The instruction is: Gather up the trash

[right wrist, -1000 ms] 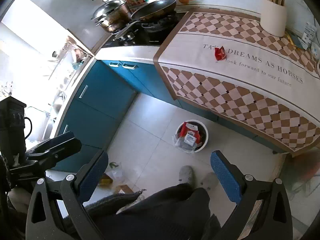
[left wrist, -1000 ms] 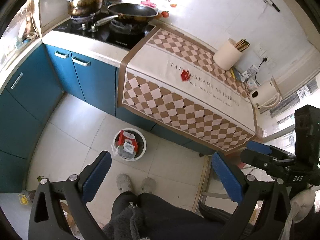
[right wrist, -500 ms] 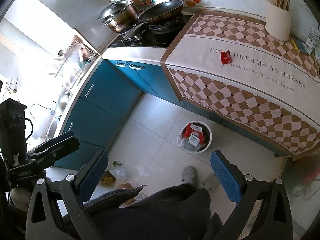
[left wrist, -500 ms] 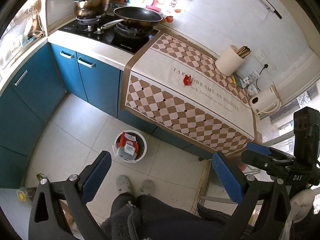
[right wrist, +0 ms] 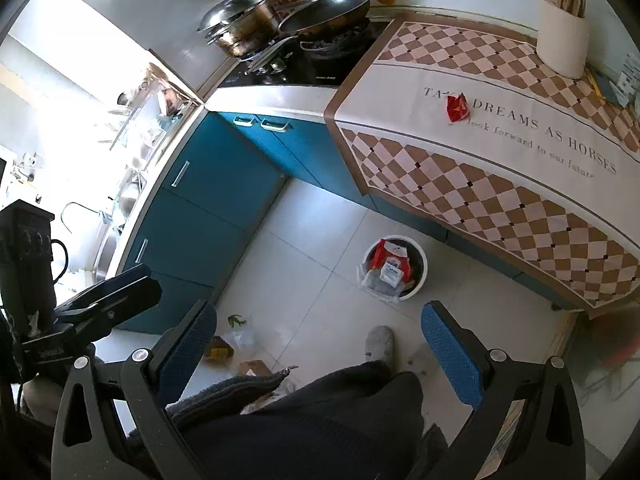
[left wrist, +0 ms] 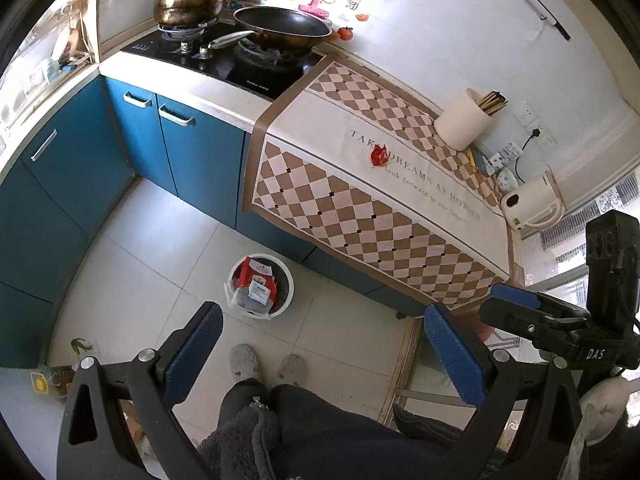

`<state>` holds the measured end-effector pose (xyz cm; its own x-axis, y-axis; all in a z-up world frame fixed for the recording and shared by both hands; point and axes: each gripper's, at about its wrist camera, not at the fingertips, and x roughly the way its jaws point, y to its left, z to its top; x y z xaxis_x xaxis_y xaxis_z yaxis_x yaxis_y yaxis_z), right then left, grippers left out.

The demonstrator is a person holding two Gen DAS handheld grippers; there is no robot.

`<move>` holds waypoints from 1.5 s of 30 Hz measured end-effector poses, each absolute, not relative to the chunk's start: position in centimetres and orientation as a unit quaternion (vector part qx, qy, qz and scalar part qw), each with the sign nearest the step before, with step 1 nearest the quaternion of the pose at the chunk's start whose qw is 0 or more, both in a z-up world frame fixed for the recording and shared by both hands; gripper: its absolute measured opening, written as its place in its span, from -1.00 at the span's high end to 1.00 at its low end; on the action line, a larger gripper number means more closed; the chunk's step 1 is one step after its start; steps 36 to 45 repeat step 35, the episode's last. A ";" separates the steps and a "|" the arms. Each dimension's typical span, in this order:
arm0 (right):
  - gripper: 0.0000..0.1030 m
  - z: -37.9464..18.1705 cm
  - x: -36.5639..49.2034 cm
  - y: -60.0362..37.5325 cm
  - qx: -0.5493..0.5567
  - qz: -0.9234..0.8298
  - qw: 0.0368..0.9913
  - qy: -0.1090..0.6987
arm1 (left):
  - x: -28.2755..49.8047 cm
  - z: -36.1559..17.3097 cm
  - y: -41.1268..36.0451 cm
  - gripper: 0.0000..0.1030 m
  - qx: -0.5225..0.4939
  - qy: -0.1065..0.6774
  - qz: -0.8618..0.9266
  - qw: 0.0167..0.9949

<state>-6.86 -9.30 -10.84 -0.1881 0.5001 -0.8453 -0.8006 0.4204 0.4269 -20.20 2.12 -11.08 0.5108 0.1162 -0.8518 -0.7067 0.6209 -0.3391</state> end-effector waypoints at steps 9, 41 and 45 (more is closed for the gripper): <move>-1.00 -10.7 -6.9 -9.0 -0.140 0.527 0.618 0.566 | -20.6 -11.2 2.0 -1.00 -0.350 0.421 0.261 0.795; -1.00 -11.4 -6.6 -9.1 -0.148 0.526 0.614 0.570 | -19.5 -10.6 1.9 -1.00 -0.348 0.422 0.257 0.797; -1.00 -11.4 -6.6 -9.1 -0.148 0.526 0.614 0.570 | -19.5 -10.6 1.9 -1.00 -0.348 0.422 0.257 0.797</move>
